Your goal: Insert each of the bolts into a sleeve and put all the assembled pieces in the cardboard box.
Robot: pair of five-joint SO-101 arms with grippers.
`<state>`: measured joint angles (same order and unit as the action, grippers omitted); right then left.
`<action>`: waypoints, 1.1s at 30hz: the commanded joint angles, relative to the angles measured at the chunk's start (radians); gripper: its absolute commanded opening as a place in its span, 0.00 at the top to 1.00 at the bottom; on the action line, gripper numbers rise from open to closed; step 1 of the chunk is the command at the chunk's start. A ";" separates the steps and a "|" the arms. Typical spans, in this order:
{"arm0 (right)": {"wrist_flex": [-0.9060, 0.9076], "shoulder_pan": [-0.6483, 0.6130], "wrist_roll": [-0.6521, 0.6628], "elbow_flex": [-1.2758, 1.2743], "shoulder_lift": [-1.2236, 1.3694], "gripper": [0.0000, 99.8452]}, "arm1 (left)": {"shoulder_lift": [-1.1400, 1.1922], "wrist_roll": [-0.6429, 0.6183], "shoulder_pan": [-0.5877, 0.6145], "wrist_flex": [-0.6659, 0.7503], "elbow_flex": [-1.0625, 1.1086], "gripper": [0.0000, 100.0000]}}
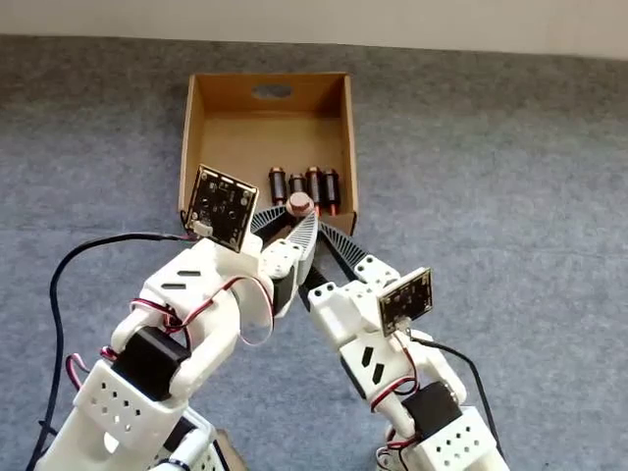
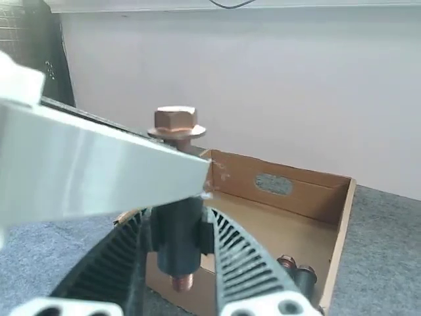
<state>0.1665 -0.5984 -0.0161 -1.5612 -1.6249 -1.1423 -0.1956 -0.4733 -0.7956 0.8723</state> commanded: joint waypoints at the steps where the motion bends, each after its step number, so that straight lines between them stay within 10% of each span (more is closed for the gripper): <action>1: -0.024 0.002 -0.005 0.010 -0.007 0.99 | -0.002 0.005 -0.010 -0.003 -0.056 0.85; 26: -0.021 0.002 -0.005 0.010 -0.007 0.99 | -0.414 0.008 -0.001 -0.081 0.145 0.89; 33: -0.019 0.002 -0.005 0.008 -0.007 0.99 | -0.478 0.005 0.268 -0.164 0.157 0.91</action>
<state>0.1680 -0.5984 -0.0161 -1.5689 -1.6233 -1.6103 -0.1941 -0.3337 -0.9122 1.0319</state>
